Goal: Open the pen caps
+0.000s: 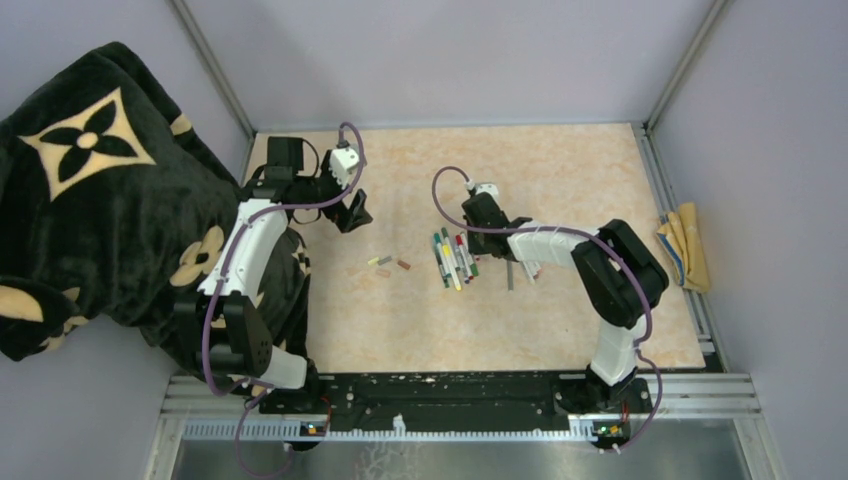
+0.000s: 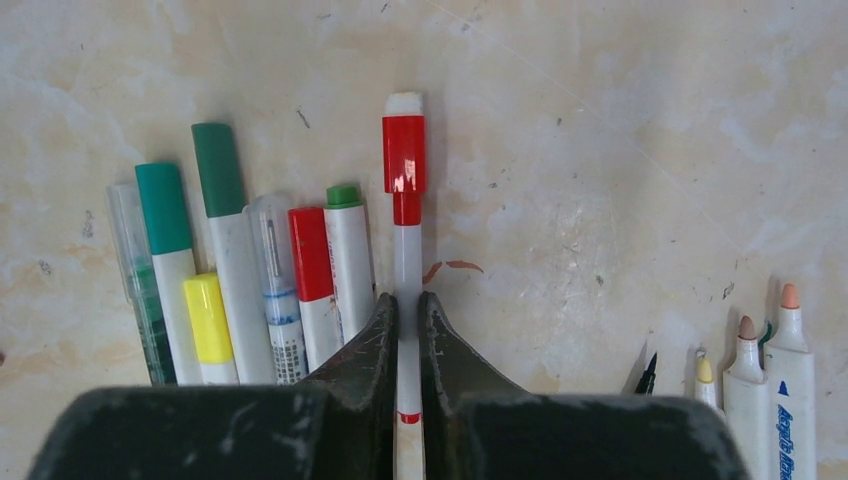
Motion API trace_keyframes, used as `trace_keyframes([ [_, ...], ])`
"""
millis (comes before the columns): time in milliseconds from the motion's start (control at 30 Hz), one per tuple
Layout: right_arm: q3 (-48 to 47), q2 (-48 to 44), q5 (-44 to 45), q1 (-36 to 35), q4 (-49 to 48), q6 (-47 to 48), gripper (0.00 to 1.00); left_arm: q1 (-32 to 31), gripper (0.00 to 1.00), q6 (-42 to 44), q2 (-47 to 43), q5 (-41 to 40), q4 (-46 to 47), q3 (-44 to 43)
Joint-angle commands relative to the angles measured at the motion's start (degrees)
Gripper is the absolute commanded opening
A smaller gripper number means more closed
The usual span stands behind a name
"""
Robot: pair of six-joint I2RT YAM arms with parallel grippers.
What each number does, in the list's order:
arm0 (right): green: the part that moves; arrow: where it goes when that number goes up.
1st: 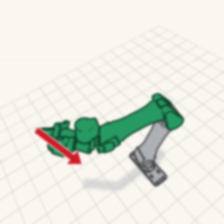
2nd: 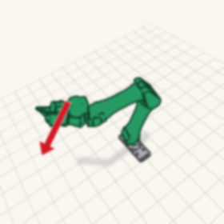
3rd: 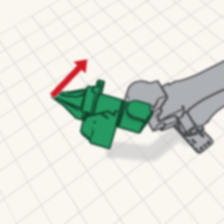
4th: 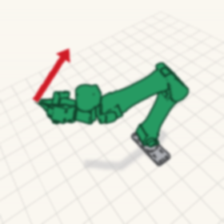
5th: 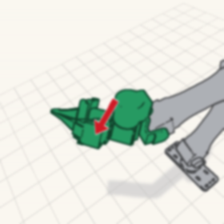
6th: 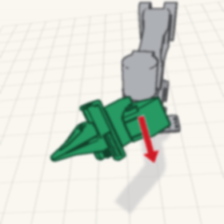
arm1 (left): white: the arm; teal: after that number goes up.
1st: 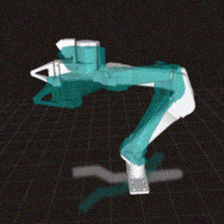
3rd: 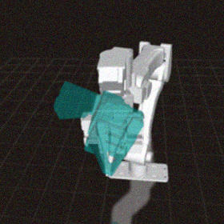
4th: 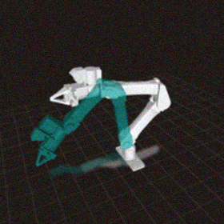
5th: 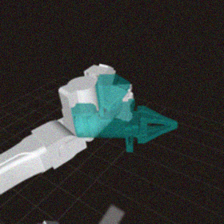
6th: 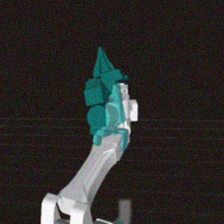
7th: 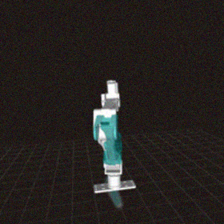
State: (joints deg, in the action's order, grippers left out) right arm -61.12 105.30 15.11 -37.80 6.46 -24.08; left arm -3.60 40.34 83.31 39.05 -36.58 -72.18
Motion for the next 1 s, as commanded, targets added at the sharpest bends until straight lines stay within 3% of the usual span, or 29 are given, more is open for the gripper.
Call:
trace_keyframes([
  [0, 1.7, -3.8, -1.2, 1.1, -1.1, 0.0, 0.0, 0.2, 0.99, 2.3, 0.5, 5.4, -2.6, 1.0],
  [267, -0.9, -14.7, -23.3, 4.8, 1.4, 3.4, 0.0, -0.6, 0.99, 15.9, 4.4, 13.5, -15.3, -0.6],
  [467, -1.3, -17.3, -44.2, 5.8, 4.0, 2.9, 0.0, -2.6, 0.99, 25.3, 2.2, 17.2, -15.8, 1.9],
  [633, -1.0, -14.7, -61.0, 5.7, 1.6, -1.8, 0.0, -9.8, 0.99, 29.4, -3.0, 12.4, -12.7, 5.0],
  [767, -2.3, -12.5, -66.6, 4.4, -1.7, -5.4, 0.0, -17.7, 0.99, 32.9, -5.5, 4.8, -12.2, 7.8],
  [967, -5.2, -9.5, -70.0, 1.5, -1.8, -6.6, 0.0, -22.1, 0.99, 34.8, -7.7, -0.4, -9.6, 9.8],
])
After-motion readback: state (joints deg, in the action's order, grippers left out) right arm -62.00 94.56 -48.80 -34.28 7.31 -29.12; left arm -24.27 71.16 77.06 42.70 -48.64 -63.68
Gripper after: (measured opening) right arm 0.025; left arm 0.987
